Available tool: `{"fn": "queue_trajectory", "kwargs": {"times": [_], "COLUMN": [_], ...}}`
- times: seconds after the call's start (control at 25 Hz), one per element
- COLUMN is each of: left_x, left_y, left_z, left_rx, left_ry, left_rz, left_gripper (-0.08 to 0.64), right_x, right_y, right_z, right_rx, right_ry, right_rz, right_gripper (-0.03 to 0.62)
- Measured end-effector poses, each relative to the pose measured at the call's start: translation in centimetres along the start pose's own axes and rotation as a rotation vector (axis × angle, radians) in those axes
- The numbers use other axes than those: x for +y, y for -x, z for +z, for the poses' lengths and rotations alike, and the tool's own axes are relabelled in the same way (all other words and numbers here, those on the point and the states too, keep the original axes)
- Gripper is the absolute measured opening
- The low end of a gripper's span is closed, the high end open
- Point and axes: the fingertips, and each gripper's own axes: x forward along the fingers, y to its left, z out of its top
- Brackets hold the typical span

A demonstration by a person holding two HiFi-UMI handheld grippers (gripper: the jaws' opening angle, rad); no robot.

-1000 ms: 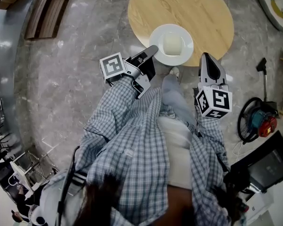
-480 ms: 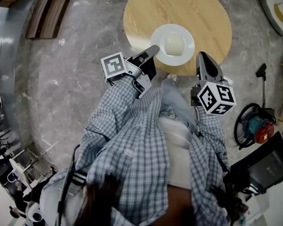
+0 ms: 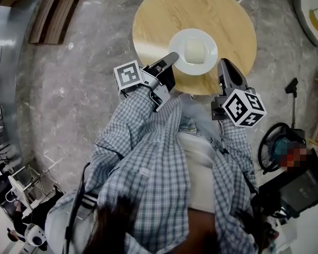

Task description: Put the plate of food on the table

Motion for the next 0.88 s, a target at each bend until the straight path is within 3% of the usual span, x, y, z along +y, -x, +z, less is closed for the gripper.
{"fn": "queue_trajectory", "kwargs": {"times": [0.24, 0.48, 0.88], "left_x": [-0.3, -0.2, 0.0], "left_y": [-1.0, -0.8, -0.9], "left_z": [0.8, 1.3, 2.1], "left_rx": [-0.028, -0.053, -0.083], "left_ry": [0.001, -0.010, -0.009], "left_rz": [0.002, -0.004, -0.012], "left_gripper": [0.021, 0.021, 0.021], "right_x": [-0.7, 0.2, 0.3], "right_y": [-1.3, -2.3, -3.8], "right_z": [1.1, 0.2, -0.1], "right_rx": [0.007, 0.062, 0.089], "right_ry": [-0.123, -0.105, -0.188], "right_rz": [0.059, 0.105, 0.142], "right_gripper": [0.051, 0.052, 0.051]}}
